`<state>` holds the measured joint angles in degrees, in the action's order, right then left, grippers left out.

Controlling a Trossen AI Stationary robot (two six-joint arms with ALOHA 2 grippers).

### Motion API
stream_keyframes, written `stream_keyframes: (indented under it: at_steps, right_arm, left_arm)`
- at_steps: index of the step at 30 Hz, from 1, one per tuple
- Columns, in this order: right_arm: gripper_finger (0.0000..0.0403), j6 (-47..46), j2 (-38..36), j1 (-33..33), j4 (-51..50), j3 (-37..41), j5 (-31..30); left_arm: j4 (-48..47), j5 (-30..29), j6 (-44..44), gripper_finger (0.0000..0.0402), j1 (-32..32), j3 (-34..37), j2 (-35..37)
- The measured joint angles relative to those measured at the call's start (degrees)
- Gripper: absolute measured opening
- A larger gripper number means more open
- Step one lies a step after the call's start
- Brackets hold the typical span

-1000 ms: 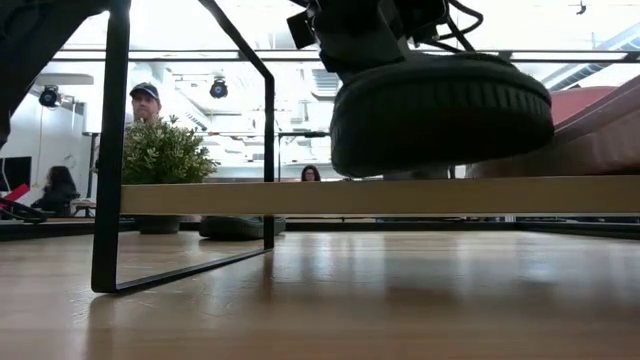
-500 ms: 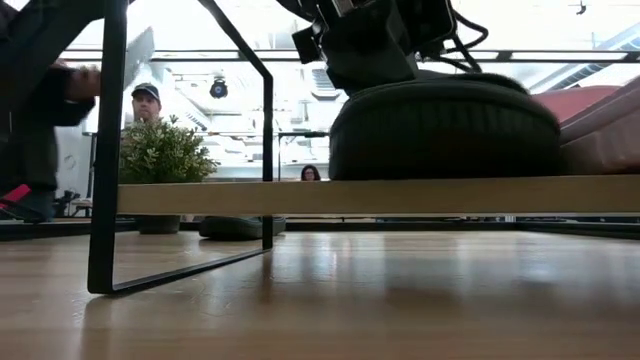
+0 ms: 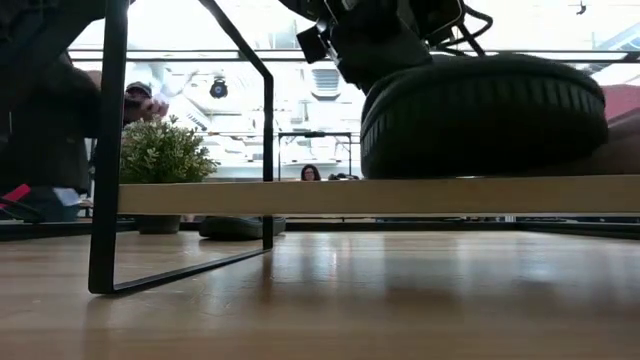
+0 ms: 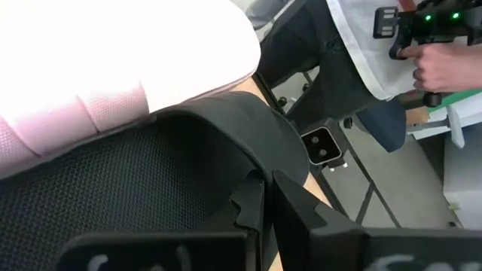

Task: Pick and place slides into the shelf
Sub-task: Put the right black slide on the shelf beside the pink slide

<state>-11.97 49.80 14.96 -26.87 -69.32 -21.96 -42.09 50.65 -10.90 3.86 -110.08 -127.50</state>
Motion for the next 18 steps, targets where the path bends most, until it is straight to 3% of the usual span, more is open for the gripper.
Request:
stream_keyframes:
  at_steps: [18]
  right_arm:
    - [0.0137, 0.00, 0.00, 0.00, 0.00, 0.00, 0.00]
  left_arm:
    - [2.64, 0.13, 0.02, 0.0000, 0.00, -0.24, -0.02]
